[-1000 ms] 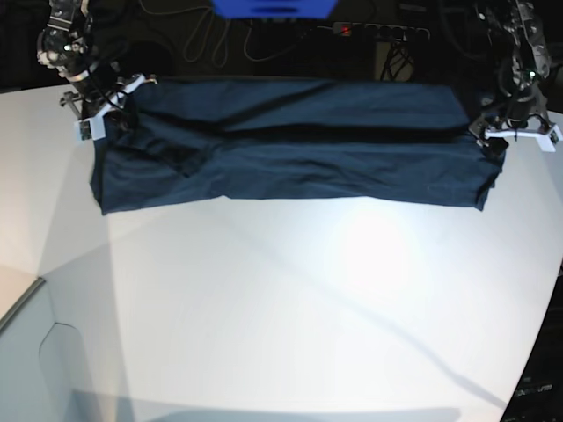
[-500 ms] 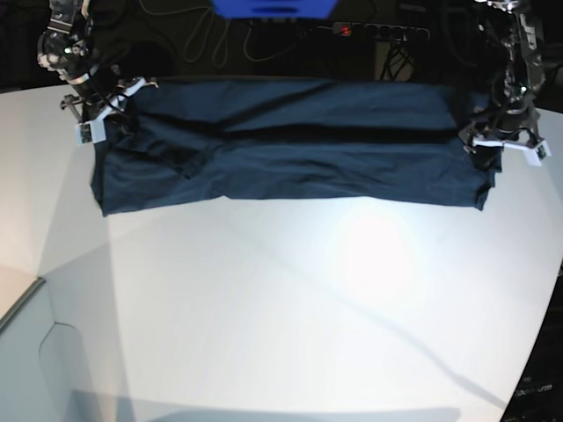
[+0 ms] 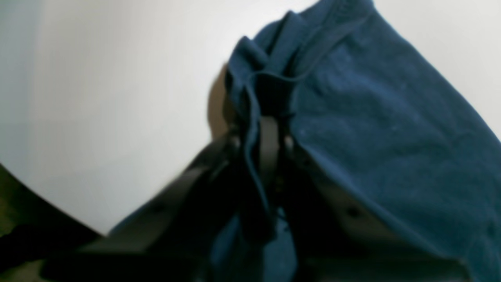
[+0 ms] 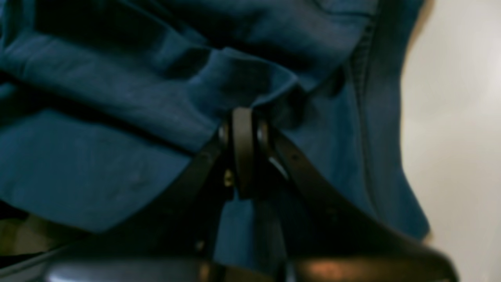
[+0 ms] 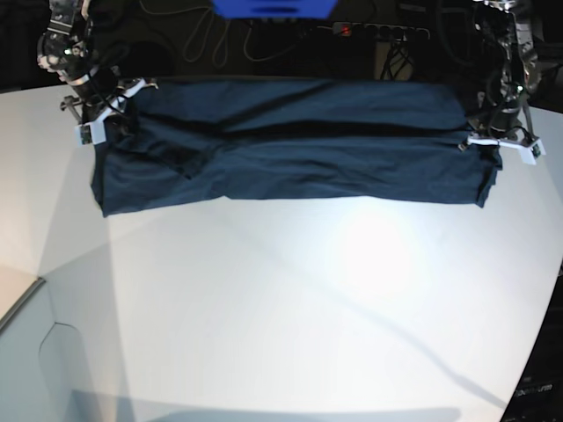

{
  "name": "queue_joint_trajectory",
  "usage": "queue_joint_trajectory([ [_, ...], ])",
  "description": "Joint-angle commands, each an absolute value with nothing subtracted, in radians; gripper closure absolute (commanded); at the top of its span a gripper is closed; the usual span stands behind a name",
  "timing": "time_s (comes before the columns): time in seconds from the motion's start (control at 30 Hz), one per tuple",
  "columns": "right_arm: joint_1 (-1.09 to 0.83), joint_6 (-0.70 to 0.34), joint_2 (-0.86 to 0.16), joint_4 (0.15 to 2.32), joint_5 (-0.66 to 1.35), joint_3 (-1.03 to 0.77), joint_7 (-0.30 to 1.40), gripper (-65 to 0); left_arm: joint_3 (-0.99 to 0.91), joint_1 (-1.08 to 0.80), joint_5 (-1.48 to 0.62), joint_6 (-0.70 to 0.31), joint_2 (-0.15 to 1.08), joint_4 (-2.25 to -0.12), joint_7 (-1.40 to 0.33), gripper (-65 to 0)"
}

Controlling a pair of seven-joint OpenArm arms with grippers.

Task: Layout the t-shirt on the table in an organized manner, then fold the t-shirt properly
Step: 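Hold the strip ends with both grippers and tug them apart to straighten, then grasp the strip end with the left gripper and fold it toward the right gripper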

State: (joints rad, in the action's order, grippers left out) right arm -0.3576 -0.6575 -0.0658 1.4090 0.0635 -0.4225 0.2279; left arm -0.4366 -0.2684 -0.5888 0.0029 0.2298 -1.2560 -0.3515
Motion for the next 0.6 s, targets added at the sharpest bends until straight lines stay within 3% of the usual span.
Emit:
queue_joint_trajectory([
  [0.0,-0.351,-0.671,-0.073,1.422,0.077,-0.426,0.208,0.0,-0.438,-0.272,-0.588,0.001,0.237,-1.265,-0.369,-0.2],
  [0.23,-0.351,-0.668,-0.073,1.422,0.077,-0.394,0.208,0.0,-0.432,-0.271,-0.598,0.001,0.225,-1.395,-0.371,0.0],
  [0.57,-0.351,-0.667,-0.073,1.423,0.077,-0.371,0.208,0.0,-0.205,-0.375,-0.588,0.002,0.139,-1.684,-0.363,0.0],
])
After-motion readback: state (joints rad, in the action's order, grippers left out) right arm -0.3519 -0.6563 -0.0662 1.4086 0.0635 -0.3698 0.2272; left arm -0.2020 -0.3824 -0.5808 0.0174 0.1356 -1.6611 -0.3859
